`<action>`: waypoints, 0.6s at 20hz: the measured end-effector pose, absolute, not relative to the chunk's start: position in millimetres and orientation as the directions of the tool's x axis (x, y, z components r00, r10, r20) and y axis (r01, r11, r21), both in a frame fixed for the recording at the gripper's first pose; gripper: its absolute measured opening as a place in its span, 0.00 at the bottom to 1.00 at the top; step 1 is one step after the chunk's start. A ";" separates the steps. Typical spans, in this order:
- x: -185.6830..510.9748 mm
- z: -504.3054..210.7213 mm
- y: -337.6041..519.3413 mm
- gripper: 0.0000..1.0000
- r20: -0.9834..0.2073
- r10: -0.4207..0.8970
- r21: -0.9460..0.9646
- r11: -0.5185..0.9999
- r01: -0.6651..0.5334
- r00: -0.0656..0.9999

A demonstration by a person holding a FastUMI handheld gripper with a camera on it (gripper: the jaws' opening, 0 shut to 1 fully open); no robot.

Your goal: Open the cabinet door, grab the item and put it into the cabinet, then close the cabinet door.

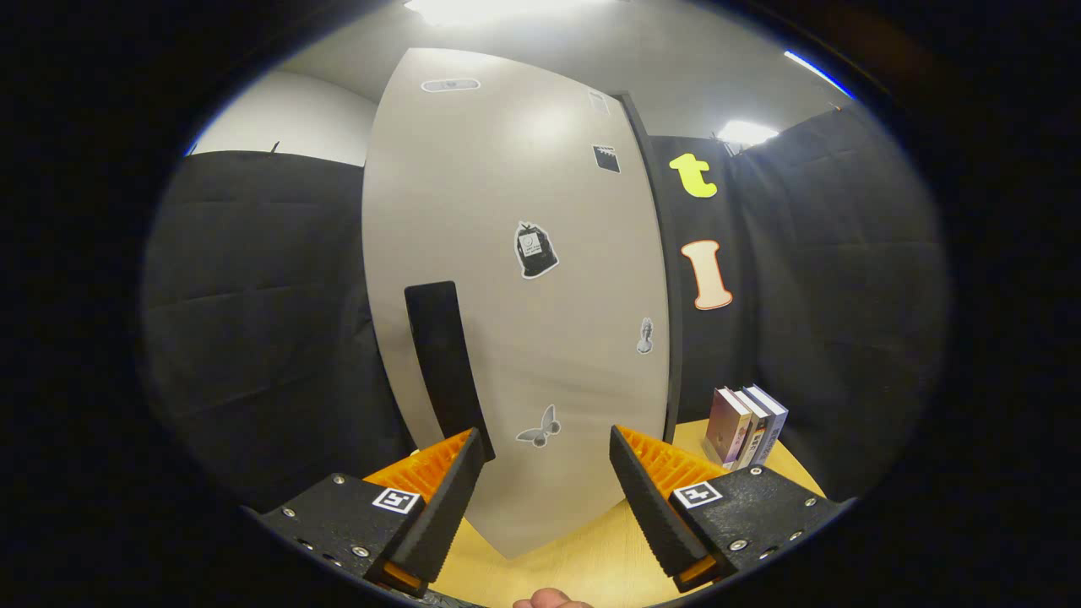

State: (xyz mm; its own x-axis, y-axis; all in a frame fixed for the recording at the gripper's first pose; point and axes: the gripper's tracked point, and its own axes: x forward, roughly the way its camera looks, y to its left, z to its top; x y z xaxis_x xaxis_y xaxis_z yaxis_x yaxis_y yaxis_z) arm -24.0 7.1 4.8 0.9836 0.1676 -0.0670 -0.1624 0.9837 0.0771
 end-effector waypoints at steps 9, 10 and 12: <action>1.9 9.5 41.6 0.94 -0.036 0.128 -0.019 0.992 -0.128 0.991; 3.1 10.6 43.7 0.94 -0.040 0.120 -0.013 0.993 -0.121 0.992; 7.8 10.4 41.0 0.94 -0.042 0.092 0.009 0.996 -0.091 0.995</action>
